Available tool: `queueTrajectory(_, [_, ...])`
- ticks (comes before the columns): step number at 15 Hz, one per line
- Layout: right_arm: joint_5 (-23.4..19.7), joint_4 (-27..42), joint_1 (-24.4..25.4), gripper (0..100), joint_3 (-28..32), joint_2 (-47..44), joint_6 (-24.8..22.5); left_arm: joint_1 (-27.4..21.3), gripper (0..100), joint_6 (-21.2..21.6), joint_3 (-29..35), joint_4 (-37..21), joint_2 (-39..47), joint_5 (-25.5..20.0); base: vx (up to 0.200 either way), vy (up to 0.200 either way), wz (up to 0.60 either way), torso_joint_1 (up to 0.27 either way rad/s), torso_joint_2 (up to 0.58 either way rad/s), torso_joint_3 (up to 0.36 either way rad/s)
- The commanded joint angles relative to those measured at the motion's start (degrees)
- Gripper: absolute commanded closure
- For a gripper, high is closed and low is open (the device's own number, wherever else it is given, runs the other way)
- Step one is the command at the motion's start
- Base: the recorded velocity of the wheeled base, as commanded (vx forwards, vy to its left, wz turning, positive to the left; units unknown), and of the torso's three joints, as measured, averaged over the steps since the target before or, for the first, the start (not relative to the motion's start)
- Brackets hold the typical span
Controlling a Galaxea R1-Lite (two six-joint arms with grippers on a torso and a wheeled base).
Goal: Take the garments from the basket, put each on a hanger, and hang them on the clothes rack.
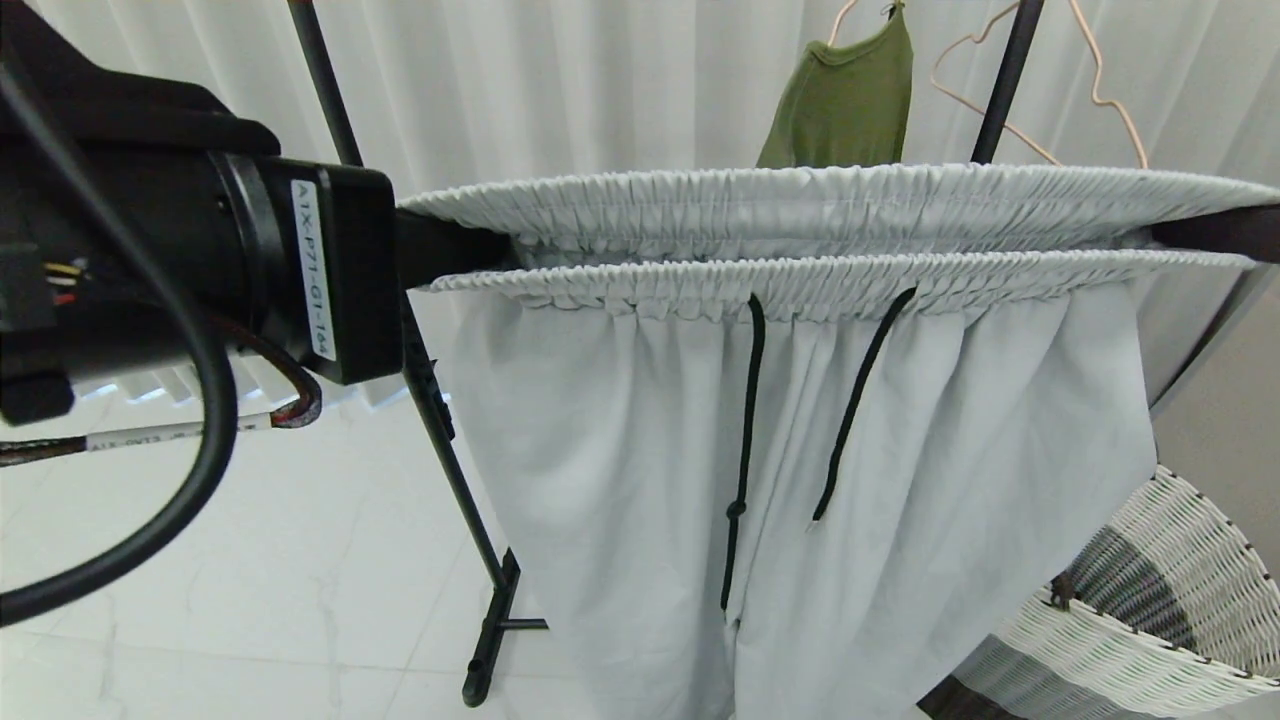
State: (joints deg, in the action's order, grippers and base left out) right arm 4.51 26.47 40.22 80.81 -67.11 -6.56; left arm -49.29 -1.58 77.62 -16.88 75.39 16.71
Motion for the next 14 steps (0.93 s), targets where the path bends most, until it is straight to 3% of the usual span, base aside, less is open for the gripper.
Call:
queueTrajectory(1, [0.06,10.54,-1.81,100,2.42,3.04,0.05,1.03,100,-0.09,1.66,2.29,3.63,0.07,0.0,0.0,0.0,0.0,0.0,0.0])
queueTrajectory(3, [-0.82,19.85,-1.63,100,4.53,5.06,0.14,2.09,100,0.62,3.59,5.72,7.32,0.16,0.0,0.0,0.0,0.0,0.0,0.0])
queueTrajectory(5, [-5.3,23.72,-0.49,100,4.35,6.99,0.23,3.5,100,2.9,4.74,6.16,9.25,-0.01,0.0,0.0,0.0,0.0,0.0,0.0])
queueTrajectory(9, [-8.38,26.8,4.61,100,4.09,8.05,0.49,3.76,100,2.9,4.47,6.16,9.6,-0.01,0.0,0.0,0.0,0.0,0.0,0.0])
queueTrajectory(14, [-7.94,27.06,4.61,100,4.0,8.05,0.49,3.76,100,2.82,4.12,6.07,9.34,-0.01,0.0,0.0,0.0,0.0,0.0,0.0])
